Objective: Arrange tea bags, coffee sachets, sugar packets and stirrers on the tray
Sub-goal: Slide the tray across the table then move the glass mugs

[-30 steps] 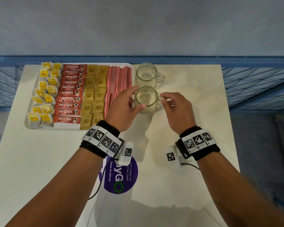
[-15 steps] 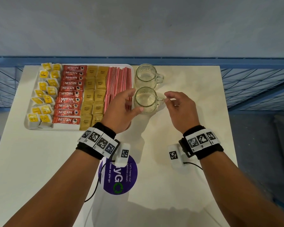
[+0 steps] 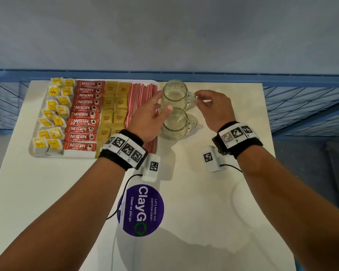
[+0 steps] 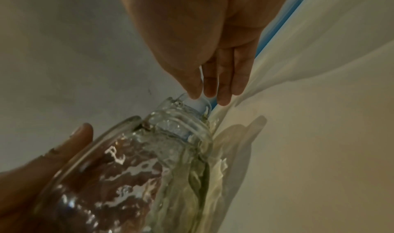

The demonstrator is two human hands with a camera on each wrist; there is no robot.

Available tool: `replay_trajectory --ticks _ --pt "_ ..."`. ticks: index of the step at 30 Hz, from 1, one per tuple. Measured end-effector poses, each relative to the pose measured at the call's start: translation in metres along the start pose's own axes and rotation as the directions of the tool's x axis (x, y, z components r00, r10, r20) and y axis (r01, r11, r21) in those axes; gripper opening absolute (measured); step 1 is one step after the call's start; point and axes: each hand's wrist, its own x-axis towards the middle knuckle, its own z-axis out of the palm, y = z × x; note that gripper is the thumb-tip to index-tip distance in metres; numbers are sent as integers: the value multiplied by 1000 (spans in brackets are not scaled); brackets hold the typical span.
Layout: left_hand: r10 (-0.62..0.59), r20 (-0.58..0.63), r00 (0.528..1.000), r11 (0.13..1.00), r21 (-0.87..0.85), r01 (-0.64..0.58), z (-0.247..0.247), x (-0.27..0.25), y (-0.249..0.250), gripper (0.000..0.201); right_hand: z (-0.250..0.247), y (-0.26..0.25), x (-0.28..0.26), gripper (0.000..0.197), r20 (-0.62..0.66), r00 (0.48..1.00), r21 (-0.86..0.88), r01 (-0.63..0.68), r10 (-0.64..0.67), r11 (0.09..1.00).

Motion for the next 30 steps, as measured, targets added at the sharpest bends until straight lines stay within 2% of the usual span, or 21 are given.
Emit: replay_trajectory --ticks 8,20,30 --pt "43 -5 999 999 -32 -43 -1 5 1 46 3 -1 6 19 -33 999 35 4 -3 999" --pt "5 -17 1000 998 -62 -6 1 4 -3 52 5 -1 7 18 -70 997 62 19 -14 998" --pt "-17 -21 1000 998 -67 16 2 1 -3 58 3 -1 6 22 -61 998 19 19 -17 1000"
